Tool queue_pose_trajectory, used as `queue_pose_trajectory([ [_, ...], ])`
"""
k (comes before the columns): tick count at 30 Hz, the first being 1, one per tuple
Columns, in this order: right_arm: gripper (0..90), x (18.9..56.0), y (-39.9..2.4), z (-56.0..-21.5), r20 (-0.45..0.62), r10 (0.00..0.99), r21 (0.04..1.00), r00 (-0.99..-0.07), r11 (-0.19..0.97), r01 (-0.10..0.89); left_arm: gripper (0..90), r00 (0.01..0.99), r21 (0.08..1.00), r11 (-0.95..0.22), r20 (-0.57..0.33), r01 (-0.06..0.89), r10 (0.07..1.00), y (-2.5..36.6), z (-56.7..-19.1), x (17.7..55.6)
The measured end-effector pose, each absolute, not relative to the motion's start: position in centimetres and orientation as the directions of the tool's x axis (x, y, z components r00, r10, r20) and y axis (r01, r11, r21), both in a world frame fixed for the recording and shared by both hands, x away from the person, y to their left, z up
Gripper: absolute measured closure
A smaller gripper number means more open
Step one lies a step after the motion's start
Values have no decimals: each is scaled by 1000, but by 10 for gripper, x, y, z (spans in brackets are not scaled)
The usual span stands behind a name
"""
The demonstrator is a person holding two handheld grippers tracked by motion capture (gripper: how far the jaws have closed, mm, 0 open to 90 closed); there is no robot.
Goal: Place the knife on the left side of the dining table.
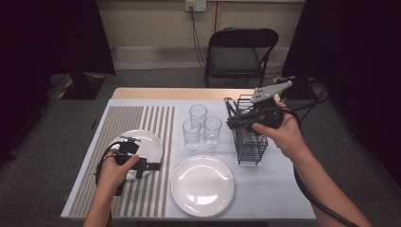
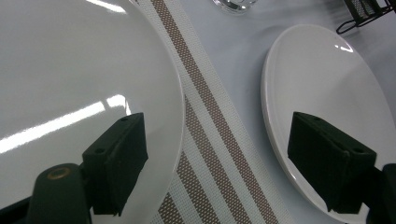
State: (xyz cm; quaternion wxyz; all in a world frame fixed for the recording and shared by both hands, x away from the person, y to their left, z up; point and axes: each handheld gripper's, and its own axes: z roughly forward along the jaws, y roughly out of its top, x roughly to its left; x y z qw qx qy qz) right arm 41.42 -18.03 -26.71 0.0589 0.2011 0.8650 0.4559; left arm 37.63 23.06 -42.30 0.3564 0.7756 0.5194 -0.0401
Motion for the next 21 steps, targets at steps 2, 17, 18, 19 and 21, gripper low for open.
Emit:
queue_pose_trajectory([
  [2, 807, 413, -182, -269, 85, 404, 812, -911, 501, 298, 197, 458, 512, -207, -431, 834, 778, 231, -423, 376],
  [17, 808, 406, -198, -284, 92, 407, 799, -909, 515, 311, 197, 454, 511, -205, -430, 835, 780, 230, -423, 376],
  [18, 808, 405, -199, -285, 95, 406, 797, -909, 515, 314, 197, 458, 511, -211, -425, 833, 781, 231, -423, 377],
  [19, 808, 405, -200, -286, 97, 408, 798, -908, 513, 316, 197, 459, 510, -213, -425, 834, 780, 231, -423, 377],
  [21, 808, 404, -202, -289, 101, 409, 796, -907, 514, 320, 197, 457, 509, -211, -425, 835, 781, 231, -424, 377],
])
